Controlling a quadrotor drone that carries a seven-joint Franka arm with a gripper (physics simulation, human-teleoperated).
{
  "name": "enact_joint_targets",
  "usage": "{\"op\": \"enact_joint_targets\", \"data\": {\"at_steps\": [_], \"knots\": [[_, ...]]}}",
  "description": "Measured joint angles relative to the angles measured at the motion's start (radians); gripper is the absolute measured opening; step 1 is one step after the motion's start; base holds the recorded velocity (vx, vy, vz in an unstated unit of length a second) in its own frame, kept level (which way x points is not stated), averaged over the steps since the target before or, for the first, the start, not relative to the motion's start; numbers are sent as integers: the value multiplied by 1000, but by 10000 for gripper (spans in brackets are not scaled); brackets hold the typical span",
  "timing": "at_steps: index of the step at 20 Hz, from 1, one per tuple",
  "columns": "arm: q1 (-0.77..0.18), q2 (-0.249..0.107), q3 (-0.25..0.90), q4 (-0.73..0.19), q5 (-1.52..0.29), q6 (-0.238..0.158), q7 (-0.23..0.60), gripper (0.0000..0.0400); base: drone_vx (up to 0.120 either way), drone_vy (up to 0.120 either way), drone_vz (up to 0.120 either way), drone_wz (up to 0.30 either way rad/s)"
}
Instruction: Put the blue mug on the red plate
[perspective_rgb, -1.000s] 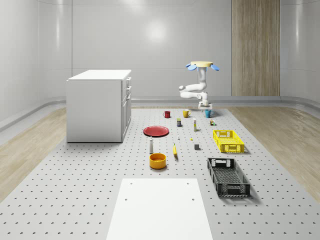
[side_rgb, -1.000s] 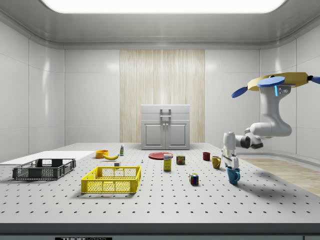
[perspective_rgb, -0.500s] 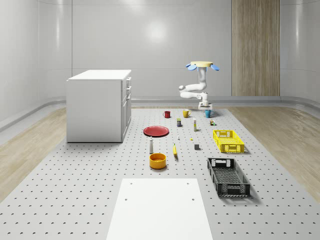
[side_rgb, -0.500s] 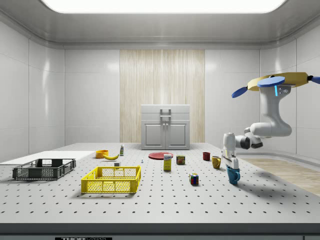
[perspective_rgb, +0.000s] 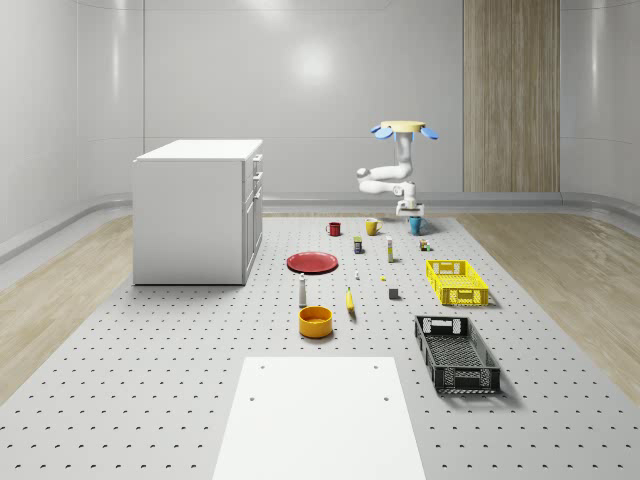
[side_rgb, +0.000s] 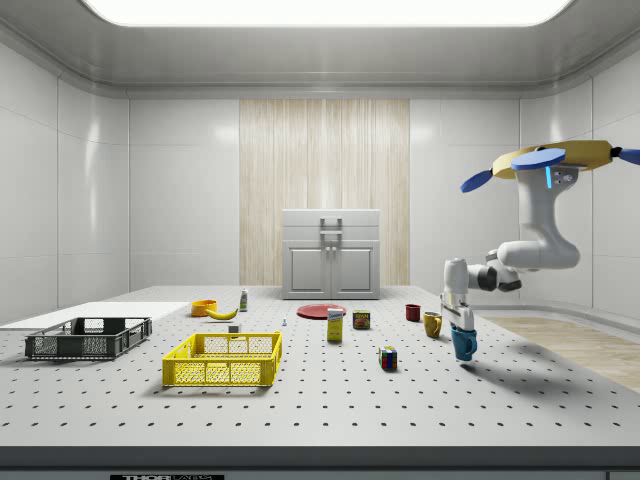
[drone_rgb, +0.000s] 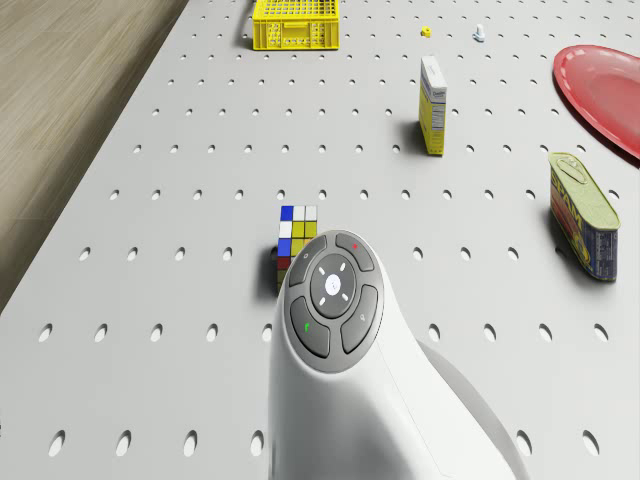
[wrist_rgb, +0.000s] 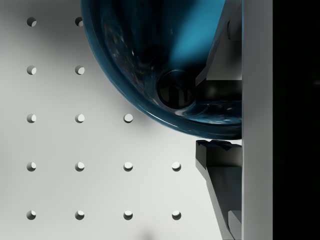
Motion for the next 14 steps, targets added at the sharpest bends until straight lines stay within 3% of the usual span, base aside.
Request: {"op": "enact_joint_targets", "data": {"at_steps": [14], "knots": [[-11, -24, 46, -8, 50, 8, 13, 100, 120, -120, 120, 0]]}}
